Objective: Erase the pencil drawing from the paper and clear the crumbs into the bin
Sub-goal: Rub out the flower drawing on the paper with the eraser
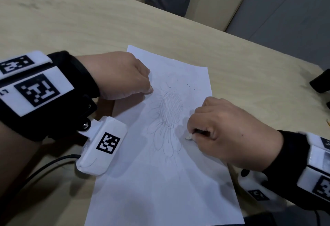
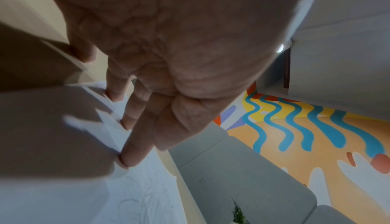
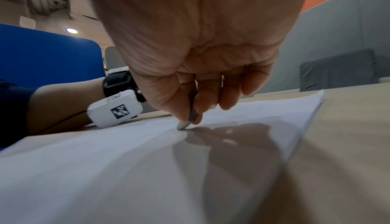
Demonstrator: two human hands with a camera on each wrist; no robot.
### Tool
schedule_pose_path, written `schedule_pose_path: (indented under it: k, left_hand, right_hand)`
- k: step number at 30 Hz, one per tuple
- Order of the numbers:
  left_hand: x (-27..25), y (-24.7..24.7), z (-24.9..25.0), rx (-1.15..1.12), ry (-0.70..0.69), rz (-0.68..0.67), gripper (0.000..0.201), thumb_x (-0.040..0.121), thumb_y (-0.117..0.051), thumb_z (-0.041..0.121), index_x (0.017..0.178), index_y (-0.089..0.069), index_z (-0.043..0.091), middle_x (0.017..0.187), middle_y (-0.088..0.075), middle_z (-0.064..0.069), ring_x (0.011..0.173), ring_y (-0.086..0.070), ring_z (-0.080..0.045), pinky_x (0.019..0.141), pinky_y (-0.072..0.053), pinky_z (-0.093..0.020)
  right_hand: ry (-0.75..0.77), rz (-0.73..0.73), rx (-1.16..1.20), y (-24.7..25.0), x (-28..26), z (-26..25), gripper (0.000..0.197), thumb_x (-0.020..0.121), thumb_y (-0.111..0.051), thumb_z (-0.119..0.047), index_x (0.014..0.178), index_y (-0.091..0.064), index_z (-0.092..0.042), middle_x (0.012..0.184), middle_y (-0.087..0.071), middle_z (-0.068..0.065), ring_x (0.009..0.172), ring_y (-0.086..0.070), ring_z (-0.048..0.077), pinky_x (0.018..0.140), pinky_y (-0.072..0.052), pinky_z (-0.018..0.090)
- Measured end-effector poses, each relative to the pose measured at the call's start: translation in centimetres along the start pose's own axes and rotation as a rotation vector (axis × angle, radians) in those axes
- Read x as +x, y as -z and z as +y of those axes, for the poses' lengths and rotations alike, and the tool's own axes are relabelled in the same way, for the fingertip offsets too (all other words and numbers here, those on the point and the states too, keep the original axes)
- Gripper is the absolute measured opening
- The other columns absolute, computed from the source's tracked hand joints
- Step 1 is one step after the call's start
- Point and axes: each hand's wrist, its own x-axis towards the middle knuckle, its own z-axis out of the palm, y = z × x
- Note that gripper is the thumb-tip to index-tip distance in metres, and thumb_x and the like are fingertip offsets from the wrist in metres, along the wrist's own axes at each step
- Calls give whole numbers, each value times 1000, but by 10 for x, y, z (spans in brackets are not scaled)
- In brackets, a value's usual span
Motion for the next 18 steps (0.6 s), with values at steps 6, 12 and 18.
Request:
schedule_pose_path:
  k: [6,12,18]
  left_hand:
    - [0,1,-1,4,-1,1,40,63,-53,53,77,-72,21,120,-68,2,118,-59,-19,104,-44,-48]
    - [2,0,-1,1,5,-2,42,65,-55,53,80,-74,19,121,-68,3,118,-59,-18,105,-44,-47]
    - [-3,2,2,-5,-16,-8,31,62,-52,51,63,-63,23,119,-68,-4,119,-59,-22,103,-44,-51]
  right_hand:
    - [-22,-1,19,2,2,7,11,77,-48,-17,69,-55,-21,62,-54,-8,73,-47,20,66,-47,42]
    - [-18,-1,41,2,3,6,10,76,-50,-18,70,-56,-22,63,-55,-9,73,-48,20,66,-47,42]
    - [16,-26,80,0,5,2,10,75,-50,-17,70,-58,-21,63,-56,-10,73,-48,19,65,-47,41]
